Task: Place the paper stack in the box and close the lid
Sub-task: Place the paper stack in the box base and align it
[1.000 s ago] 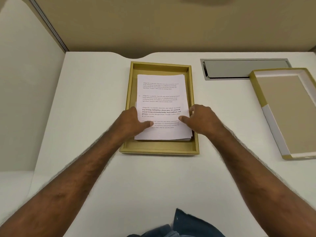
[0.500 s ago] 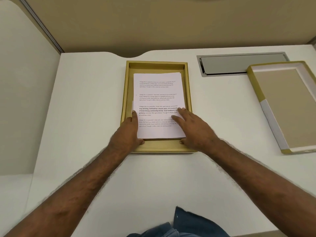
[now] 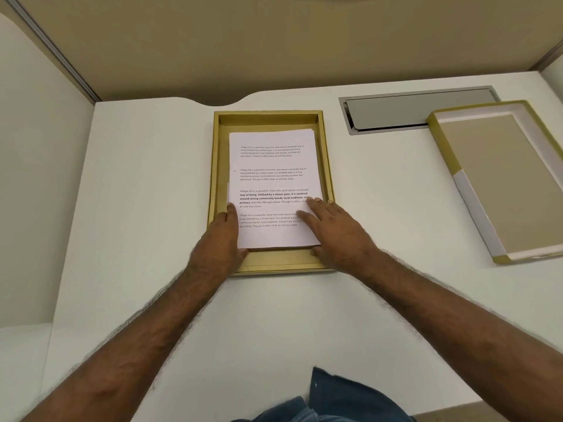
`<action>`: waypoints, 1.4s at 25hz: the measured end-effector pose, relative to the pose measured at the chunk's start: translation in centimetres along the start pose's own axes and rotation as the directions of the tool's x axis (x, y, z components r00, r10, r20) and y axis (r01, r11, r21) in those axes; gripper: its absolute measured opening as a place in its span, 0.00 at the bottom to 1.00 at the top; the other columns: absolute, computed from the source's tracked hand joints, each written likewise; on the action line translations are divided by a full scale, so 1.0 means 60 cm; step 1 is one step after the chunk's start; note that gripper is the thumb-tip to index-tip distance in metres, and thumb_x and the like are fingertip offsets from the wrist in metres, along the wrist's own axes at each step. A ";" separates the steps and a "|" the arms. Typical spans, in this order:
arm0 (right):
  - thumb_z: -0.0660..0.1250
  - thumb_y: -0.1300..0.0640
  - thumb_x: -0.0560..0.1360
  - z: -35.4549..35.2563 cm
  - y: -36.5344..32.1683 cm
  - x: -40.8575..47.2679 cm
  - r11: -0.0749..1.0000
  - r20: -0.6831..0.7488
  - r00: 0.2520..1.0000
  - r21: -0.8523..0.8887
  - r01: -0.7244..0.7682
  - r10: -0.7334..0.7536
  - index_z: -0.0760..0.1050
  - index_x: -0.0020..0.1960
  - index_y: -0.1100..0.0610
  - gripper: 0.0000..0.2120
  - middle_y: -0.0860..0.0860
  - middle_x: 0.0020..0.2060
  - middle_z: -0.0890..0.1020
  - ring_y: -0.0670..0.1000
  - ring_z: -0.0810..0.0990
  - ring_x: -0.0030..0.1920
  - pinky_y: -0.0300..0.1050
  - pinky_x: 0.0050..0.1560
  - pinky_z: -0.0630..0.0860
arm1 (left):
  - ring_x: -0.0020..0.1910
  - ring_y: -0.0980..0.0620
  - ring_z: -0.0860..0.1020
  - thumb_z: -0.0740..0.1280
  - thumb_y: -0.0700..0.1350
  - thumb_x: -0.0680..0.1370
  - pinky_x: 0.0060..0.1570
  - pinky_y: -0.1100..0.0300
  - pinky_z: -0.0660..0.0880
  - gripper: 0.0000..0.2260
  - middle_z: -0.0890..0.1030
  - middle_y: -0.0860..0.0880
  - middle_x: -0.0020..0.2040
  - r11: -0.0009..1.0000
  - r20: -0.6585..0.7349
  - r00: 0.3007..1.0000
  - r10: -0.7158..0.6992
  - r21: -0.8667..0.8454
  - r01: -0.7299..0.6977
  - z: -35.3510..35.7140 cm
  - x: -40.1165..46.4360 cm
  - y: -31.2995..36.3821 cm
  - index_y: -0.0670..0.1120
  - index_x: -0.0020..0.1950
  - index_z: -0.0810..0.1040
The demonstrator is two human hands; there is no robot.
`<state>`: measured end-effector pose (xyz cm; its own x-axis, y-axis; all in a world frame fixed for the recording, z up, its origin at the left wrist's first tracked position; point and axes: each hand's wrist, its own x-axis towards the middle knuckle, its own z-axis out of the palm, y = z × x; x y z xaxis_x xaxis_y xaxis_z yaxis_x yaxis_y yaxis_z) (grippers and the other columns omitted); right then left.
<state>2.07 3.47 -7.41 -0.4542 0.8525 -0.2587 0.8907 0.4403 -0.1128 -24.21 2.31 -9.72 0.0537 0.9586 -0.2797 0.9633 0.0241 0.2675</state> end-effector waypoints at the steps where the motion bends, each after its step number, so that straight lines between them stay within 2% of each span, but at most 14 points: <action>1: 0.76 0.40 0.77 -0.001 0.000 -0.001 0.998 -0.002 1.000 0.056 -0.024 0.024 0.53 0.87 0.52 0.49 0.57 0.88 0.53 0.58 0.52 0.87 0.52 0.85 0.49 | 0.70 0.43 0.74 0.80 0.52 0.74 0.63 0.51 0.77 0.53 0.71 0.41 0.75 1.000 0.015 1.000 -0.008 -0.018 0.008 -0.003 -0.001 0.002 0.41 0.86 0.47; 4: 0.72 0.28 0.73 -0.008 -0.001 0.009 0.941 -0.028 0.984 0.298 -0.160 0.176 0.53 0.87 0.51 0.53 0.54 0.87 0.57 0.57 0.54 0.86 0.53 0.84 0.52 | 0.71 0.44 0.74 0.81 0.59 0.69 0.61 0.52 0.78 0.57 0.70 0.43 0.77 0.983 0.101 0.990 -0.095 -0.147 0.109 -0.021 0.003 0.008 0.44 0.86 0.49; 6: 0.68 0.26 0.75 -0.010 0.000 0.032 0.879 -0.074 0.957 0.420 -0.226 0.282 0.55 0.86 0.52 0.51 0.54 0.86 0.60 0.57 0.57 0.86 0.56 0.83 0.55 | 0.64 0.46 0.76 0.80 0.67 0.65 0.50 0.57 0.78 0.54 0.74 0.45 0.73 0.953 0.119 0.986 -0.117 -0.267 0.145 -0.041 0.015 0.009 0.46 0.81 0.60; 8: 0.65 0.26 0.76 -0.015 0.007 0.068 0.834 -0.107 0.926 0.482 -0.270 0.361 0.56 0.86 0.54 0.49 0.56 0.86 0.61 0.60 0.55 0.86 0.60 0.83 0.53 | 0.54 0.50 0.77 0.77 0.70 0.67 0.38 0.64 0.73 0.45 0.80 0.46 0.68 0.913 0.074 0.989 -0.125 -0.381 0.144 -0.066 0.040 0.012 0.46 0.74 0.69; 10: 0.63 0.25 0.77 -0.024 0.018 0.107 0.816 -0.102 0.906 0.484 -0.315 0.411 0.56 0.86 0.54 0.49 0.57 0.86 0.61 0.62 0.52 0.87 0.65 0.83 0.49 | 0.53 0.48 0.78 0.72 0.70 0.72 0.38 0.61 0.72 0.39 0.81 0.44 0.65 0.879 0.026 0.984 -0.177 -0.445 0.170 -0.089 0.073 0.018 0.44 0.70 0.73; 12: 0.62 0.24 0.77 -0.031 0.029 0.141 0.828 -0.090 0.897 0.434 -0.355 0.432 0.55 0.86 0.55 0.50 0.57 0.86 0.60 0.64 0.49 0.87 0.69 0.83 0.45 | 0.56 0.45 0.79 0.69 0.69 0.76 0.46 0.55 0.75 0.36 0.80 0.42 0.66 0.847 0.007 0.975 -0.223 -0.493 0.197 -0.102 0.108 0.026 0.42 0.71 0.73; 16: 0.60 0.24 0.76 -0.029 0.034 0.177 0.857 -0.125 0.877 0.314 -0.409 0.464 0.56 0.86 0.57 0.51 0.57 0.85 0.64 0.67 0.50 0.86 0.74 0.81 0.42 | 0.56 0.47 0.77 0.69 0.66 0.78 0.45 0.56 0.72 0.33 0.79 0.43 0.67 0.804 0.008 0.965 -0.263 -0.551 0.224 -0.105 0.155 0.040 0.42 0.72 0.73; 19: 0.63 0.26 0.76 -0.021 0.031 0.188 0.828 -0.151 0.848 0.359 -0.431 0.507 0.58 0.85 0.55 0.48 0.57 0.83 0.67 0.67 0.56 0.85 0.73 0.81 0.45 | 0.52 0.49 0.76 0.70 0.65 0.78 0.36 0.63 0.70 0.32 0.80 0.45 0.67 0.799 0.001 0.964 -0.265 -0.559 0.221 -0.094 0.165 0.041 0.43 0.72 0.72; 21: 0.65 0.28 0.77 -0.020 0.034 0.188 0.820 -0.160 0.846 0.389 -0.419 0.508 0.60 0.84 0.55 0.46 0.57 0.82 0.69 0.67 0.59 0.84 0.72 0.82 0.49 | 0.51 0.50 0.75 0.70 0.65 0.78 0.34 0.64 0.68 0.32 0.80 0.45 0.67 0.799 -0.001 0.961 -0.278 -0.555 0.231 -0.091 0.170 0.039 0.44 0.72 0.72; 24: 0.67 0.30 0.77 -0.028 0.043 0.185 0.835 -0.190 0.848 0.376 -0.402 0.494 0.65 0.81 0.55 0.42 0.58 0.77 0.76 0.66 0.69 0.79 0.68 0.79 0.62 | 0.52 0.51 0.75 0.70 0.66 0.77 0.33 0.65 0.66 0.33 0.80 0.45 0.67 0.810 0.000 0.958 -0.288 -0.533 0.243 -0.091 0.176 0.035 0.43 0.71 0.73; 27: 0.67 0.30 0.78 -0.056 0.056 0.197 0.865 -0.296 0.820 0.289 -0.411 0.489 0.73 0.76 0.55 0.36 0.56 0.69 0.82 0.62 0.77 0.70 0.62 0.69 0.73 | 0.54 0.46 0.79 0.70 0.64 0.78 0.40 0.61 0.71 0.31 0.81 0.44 0.67 0.874 -0.076 0.961 -0.266 -0.439 0.207 -0.101 0.185 0.033 0.42 0.70 0.74; 30: 0.68 0.35 0.80 -0.093 0.077 0.227 0.905 -0.351 0.842 0.273 -0.327 0.410 0.77 0.73 0.56 0.31 0.55 0.69 0.83 0.59 0.78 0.69 0.57 0.67 0.75 | 0.66 0.40 0.80 0.66 0.58 0.83 0.53 0.54 0.76 0.25 0.79 0.43 0.71 0.944 -0.174 0.974 -0.144 -0.318 0.083 -0.122 0.210 0.035 0.42 0.73 0.74; 32: 0.67 0.39 0.82 -0.114 0.090 0.255 0.945 -0.306 0.902 0.215 -0.245 0.304 0.75 0.76 0.57 0.30 0.56 0.72 0.80 0.60 0.76 0.72 0.57 0.72 0.72 | 0.72 0.40 0.75 0.62 0.54 0.86 0.65 0.49 0.74 0.24 0.75 0.41 0.75 0.979 -0.190 0.982 -0.013 -0.202 -0.026 -0.137 0.239 0.033 0.41 0.77 0.71; 35: 0.65 0.39 0.84 -0.129 0.103 0.291 0.981 -0.191 0.963 0.072 -0.179 0.189 0.68 0.81 0.56 0.32 0.57 0.77 0.76 0.62 0.72 0.76 0.61 0.74 0.69 | 0.77 0.40 0.70 0.60 0.49 0.87 0.71 0.48 0.69 0.24 0.70 0.41 0.79 0.984 -0.121 0.978 0.170 -0.034 -0.176 -0.153 0.281 0.023 0.40 0.81 0.66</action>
<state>-0.52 23.27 -5.20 -0.2723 0.9582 -0.0872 0.9564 0.2597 -0.1335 -24.40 21.12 -5.63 0.1848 0.9759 -0.1162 0.9293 -0.1351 0.3438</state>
